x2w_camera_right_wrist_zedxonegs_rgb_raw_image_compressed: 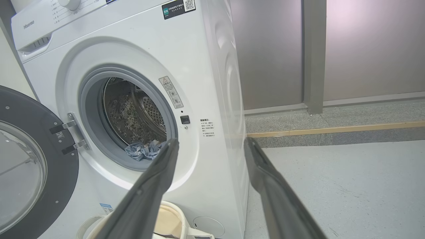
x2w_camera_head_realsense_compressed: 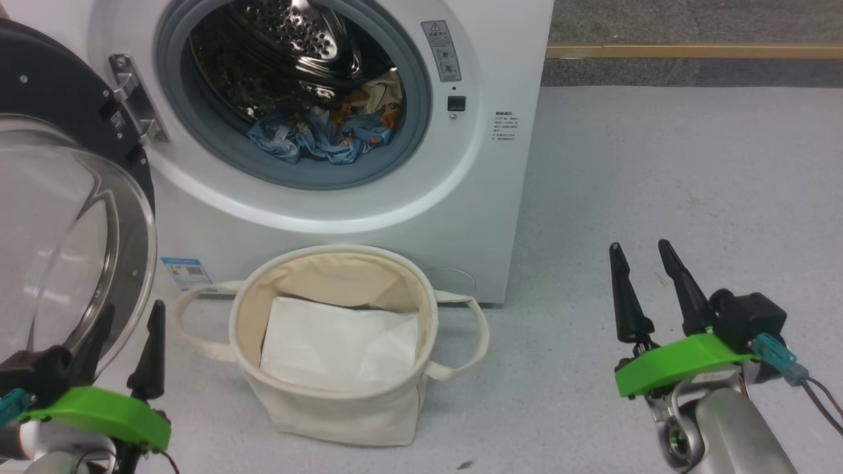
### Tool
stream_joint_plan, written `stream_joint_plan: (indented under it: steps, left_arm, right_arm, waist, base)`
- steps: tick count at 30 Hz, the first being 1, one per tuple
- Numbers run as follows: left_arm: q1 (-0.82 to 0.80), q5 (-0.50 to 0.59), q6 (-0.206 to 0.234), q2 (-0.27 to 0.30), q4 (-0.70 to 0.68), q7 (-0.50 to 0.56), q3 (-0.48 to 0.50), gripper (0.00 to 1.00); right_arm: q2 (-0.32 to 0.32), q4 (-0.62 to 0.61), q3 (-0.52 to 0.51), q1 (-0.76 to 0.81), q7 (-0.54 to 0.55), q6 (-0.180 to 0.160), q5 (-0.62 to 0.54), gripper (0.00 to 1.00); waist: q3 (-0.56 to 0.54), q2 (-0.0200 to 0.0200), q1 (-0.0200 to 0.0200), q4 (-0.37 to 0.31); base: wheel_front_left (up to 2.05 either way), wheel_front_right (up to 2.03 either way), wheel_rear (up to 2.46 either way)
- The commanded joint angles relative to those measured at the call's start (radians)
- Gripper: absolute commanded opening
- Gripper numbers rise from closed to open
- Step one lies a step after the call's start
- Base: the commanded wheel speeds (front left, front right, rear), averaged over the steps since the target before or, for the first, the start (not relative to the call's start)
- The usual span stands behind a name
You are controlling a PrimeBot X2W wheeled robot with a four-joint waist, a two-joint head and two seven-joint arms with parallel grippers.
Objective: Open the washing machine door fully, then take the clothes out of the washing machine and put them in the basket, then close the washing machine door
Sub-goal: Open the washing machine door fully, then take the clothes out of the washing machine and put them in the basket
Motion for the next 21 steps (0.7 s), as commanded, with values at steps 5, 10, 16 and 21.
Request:
stream_joint_plan:
  steps: [5,10,16,21]
  left_arm:
    - [-0.058,-0.013,-0.004,0.047,-0.039,-0.006,0.030,1.00]
    - [-0.055,-0.018,-0.004,0.046,-0.043,-0.001,0.018,1.00]
    - [-0.058,-0.035,-0.005,0.049,-0.051,0.005,0.003,1.00]
    - [-0.057,-0.062,-0.005,0.054,-0.063,0.011,-0.004,1.00]
  right_arm:
    - [0.008,-0.032,0.021,-0.036,-0.005,0.007,-0.005,1.00]
    - [0.008,-0.028,0.024,-0.038,-0.005,0.007,-0.011,1.00]
    - [0.008,-0.026,0.027,-0.042,-0.005,0.007,-0.011,1.00]
    - [0.008,-0.020,0.030,-0.042,-0.005,0.007,-0.007,1.00]
  waist:
    - [-0.002,-0.0001,0.0000,0.003]
    - [-0.003,-0.0001,0.0000,0.006]
    - [0.000,-0.0001,0.0000,0.008]
    - [0.006,-0.0001,0.0000,0.008]
  base:
    - [0.00,0.00,0.00]
    - [0.00,0.00,0.00]
    - [0.23,-0.08,-0.15]
    - [1.02,-0.66,-0.37]
